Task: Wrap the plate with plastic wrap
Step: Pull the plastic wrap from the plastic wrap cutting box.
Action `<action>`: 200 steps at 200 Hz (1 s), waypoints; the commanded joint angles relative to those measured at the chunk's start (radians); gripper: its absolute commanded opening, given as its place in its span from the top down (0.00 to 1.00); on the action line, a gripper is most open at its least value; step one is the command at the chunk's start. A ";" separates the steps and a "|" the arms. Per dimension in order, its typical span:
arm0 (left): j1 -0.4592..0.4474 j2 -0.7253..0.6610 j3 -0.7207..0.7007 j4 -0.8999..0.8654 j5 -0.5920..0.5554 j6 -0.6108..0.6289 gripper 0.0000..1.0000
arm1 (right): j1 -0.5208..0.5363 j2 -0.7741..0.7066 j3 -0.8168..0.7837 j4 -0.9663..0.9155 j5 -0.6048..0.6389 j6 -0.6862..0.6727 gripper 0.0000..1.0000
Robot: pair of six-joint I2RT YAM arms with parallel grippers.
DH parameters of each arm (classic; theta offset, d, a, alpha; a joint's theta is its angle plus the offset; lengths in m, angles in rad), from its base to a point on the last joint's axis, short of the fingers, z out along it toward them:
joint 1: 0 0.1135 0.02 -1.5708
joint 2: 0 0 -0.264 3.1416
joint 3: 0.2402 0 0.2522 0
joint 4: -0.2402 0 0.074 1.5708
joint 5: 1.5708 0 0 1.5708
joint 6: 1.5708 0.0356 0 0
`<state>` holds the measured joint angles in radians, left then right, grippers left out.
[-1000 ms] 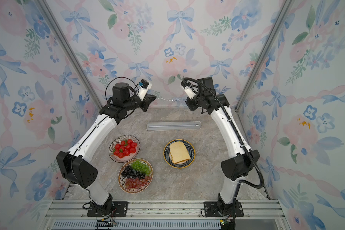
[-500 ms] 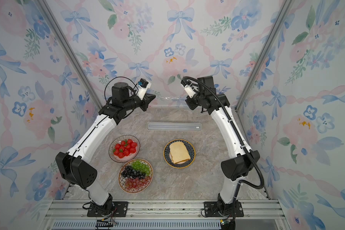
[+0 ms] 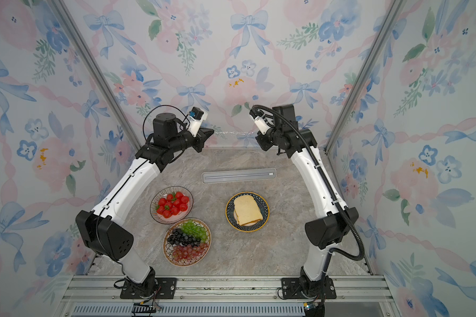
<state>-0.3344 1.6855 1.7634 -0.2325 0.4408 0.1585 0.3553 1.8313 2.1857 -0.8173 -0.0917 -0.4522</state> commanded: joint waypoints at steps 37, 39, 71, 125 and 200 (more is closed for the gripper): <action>-0.005 -0.035 0.008 0.064 -0.015 -0.020 1.00 | 0.007 -0.006 0.052 0.059 0.024 0.017 1.00; -0.005 -0.035 0.008 0.065 -0.015 -0.020 1.00 | 0.007 -0.006 0.052 0.059 0.023 0.017 1.00; -0.005 -0.035 0.008 0.068 -0.019 -0.023 1.00 | 0.008 -0.003 0.056 0.056 0.029 0.017 1.00; -0.005 -0.023 0.011 0.075 -0.016 -0.035 1.00 | 0.003 -0.001 0.056 0.058 0.037 0.018 1.00; -0.008 -0.008 0.038 0.086 0.025 -0.058 1.00 | -0.006 -0.003 0.098 0.047 0.056 0.018 1.00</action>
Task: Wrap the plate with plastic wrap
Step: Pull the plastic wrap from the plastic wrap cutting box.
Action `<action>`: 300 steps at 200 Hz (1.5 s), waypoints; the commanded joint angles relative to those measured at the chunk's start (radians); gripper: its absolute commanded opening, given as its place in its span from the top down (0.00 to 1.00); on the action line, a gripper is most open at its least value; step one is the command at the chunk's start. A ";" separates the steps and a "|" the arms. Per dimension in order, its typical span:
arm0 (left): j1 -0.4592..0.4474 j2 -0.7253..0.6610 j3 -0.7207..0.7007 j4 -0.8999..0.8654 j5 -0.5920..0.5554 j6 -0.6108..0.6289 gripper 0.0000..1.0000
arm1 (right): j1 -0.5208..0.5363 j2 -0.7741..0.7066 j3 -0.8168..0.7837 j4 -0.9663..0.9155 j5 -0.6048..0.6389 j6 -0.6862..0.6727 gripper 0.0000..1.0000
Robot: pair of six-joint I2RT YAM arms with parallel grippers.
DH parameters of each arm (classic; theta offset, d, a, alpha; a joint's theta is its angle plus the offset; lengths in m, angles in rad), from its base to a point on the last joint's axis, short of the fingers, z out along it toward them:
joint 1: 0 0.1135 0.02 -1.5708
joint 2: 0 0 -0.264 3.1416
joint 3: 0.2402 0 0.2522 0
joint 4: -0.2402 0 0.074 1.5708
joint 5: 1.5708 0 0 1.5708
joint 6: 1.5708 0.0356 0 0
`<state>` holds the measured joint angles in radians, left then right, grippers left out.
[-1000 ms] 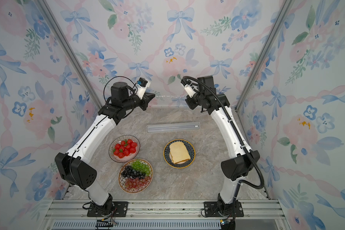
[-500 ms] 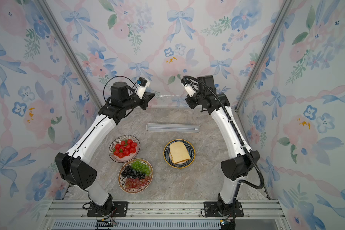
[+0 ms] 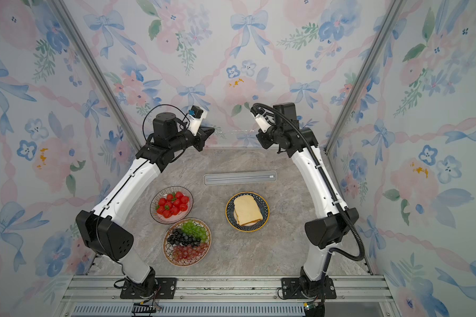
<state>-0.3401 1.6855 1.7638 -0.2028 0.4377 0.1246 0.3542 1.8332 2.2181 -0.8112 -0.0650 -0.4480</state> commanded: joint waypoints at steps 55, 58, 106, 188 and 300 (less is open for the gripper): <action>-0.014 -0.003 0.060 0.058 0.032 -0.020 1.00 | -0.009 -0.010 0.089 0.039 0.038 0.006 1.00; -0.015 -0.001 0.062 0.057 0.032 -0.021 1.00 | -0.010 -0.010 0.089 0.040 0.040 0.006 1.00; -0.028 0.005 0.084 0.059 0.027 -0.020 1.00 | -0.012 -0.023 0.085 0.043 0.042 0.006 1.00; -0.042 0.010 0.109 0.059 0.010 -0.025 1.00 | -0.012 -0.054 0.063 0.054 0.051 0.005 1.00; -0.063 -0.004 0.121 0.059 -0.002 -0.029 1.00 | -0.015 -0.105 0.020 0.070 0.061 0.006 1.00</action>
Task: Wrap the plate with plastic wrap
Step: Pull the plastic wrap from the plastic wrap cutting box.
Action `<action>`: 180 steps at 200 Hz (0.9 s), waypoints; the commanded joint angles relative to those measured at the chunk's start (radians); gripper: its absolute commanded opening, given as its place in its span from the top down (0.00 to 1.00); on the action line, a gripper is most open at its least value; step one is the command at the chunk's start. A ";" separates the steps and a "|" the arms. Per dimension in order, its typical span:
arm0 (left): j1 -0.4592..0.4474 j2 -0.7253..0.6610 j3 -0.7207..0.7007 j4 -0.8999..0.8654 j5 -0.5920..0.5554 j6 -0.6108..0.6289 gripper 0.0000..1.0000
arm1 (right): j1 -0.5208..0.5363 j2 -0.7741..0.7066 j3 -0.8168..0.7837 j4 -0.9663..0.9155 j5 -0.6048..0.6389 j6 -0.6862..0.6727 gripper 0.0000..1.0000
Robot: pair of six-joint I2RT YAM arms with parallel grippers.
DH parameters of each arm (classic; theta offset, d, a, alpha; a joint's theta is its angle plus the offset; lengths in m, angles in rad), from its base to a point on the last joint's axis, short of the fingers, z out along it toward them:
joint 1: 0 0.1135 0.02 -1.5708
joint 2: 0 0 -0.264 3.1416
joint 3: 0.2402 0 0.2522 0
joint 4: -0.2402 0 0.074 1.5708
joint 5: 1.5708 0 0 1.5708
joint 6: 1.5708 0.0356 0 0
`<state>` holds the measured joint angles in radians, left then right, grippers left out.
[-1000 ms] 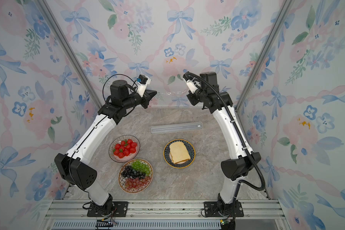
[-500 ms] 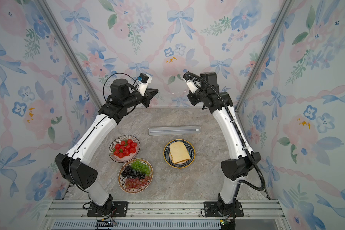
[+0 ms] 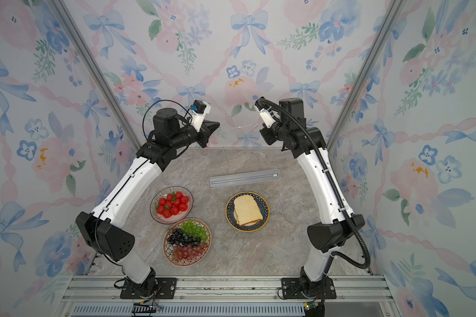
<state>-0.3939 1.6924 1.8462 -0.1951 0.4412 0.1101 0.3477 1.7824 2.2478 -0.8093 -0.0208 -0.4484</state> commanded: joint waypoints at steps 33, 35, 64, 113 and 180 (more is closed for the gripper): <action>-0.016 -0.013 0.042 0.051 -0.007 -0.016 1.00 | -0.009 -0.069 -0.025 0.072 0.017 0.006 1.00; -0.016 -0.012 0.042 0.050 -0.007 -0.018 1.00 | -0.009 -0.070 -0.025 0.072 0.018 0.005 1.00; -0.020 -0.018 0.044 0.050 -0.007 -0.019 1.00 | -0.011 -0.080 -0.033 0.074 0.018 0.006 1.00; -0.021 -0.025 0.037 0.050 -0.009 -0.020 1.00 | -0.011 -0.101 -0.066 0.092 0.015 0.007 1.00; -0.029 -0.037 0.032 0.050 -0.009 -0.019 1.00 | -0.009 -0.117 -0.085 0.094 0.010 0.013 1.00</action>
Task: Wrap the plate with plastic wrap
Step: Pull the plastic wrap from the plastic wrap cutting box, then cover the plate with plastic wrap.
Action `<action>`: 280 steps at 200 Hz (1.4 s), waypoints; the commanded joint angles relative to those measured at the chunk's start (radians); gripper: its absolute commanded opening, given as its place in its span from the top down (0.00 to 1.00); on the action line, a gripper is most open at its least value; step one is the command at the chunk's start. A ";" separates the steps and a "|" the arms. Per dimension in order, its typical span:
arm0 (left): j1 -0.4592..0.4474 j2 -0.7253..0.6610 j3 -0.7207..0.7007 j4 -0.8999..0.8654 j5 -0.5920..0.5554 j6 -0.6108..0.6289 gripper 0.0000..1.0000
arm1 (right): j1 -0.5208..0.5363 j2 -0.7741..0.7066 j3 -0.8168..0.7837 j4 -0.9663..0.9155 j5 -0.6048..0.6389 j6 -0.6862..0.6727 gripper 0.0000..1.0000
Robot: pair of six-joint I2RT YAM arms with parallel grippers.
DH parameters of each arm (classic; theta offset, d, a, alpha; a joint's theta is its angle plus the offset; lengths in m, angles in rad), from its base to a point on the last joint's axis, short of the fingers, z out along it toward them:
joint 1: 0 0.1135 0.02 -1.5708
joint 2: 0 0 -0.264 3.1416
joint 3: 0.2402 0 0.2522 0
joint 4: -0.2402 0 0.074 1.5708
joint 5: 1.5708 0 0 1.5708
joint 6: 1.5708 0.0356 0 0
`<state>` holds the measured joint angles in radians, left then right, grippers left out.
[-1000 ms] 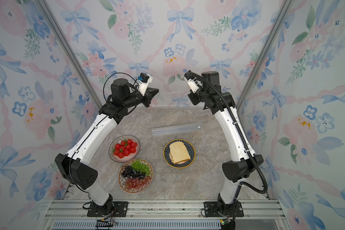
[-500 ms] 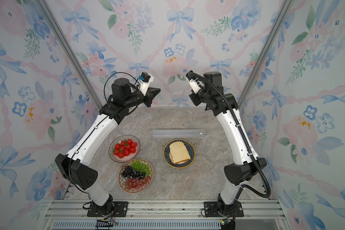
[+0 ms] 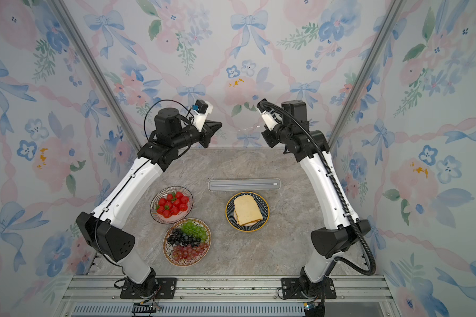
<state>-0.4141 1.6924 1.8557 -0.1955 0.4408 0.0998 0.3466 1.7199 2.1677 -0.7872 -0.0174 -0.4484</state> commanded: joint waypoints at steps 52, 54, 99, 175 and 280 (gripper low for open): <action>-0.015 -0.045 0.022 0.050 -0.010 -0.006 1.00 | -0.007 -0.060 -0.005 0.072 0.005 0.017 1.00; -0.015 -0.045 0.022 0.051 -0.010 -0.006 1.00 | -0.007 -0.060 -0.005 0.072 0.004 0.017 1.00; -0.017 -0.050 0.025 0.050 -0.022 -0.005 1.00 | -0.008 -0.060 0.004 0.072 0.004 0.018 1.00; -0.017 0.062 0.035 0.050 -0.048 -0.012 1.00 | -0.009 0.024 -0.012 0.085 0.004 0.030 1.00; -0.023 -0.152 -0.258 0.065 -0.059 0.000 1.00 | 0.054 -0.179 -0.308 0.120 0.027 0.080 1.00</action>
<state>-0.4252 1.6760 1.6997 -0.1543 0.3874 0.0998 0.3645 1.6642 1.9507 -0.7021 -0.0132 -0.4149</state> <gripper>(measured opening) 0.047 0.047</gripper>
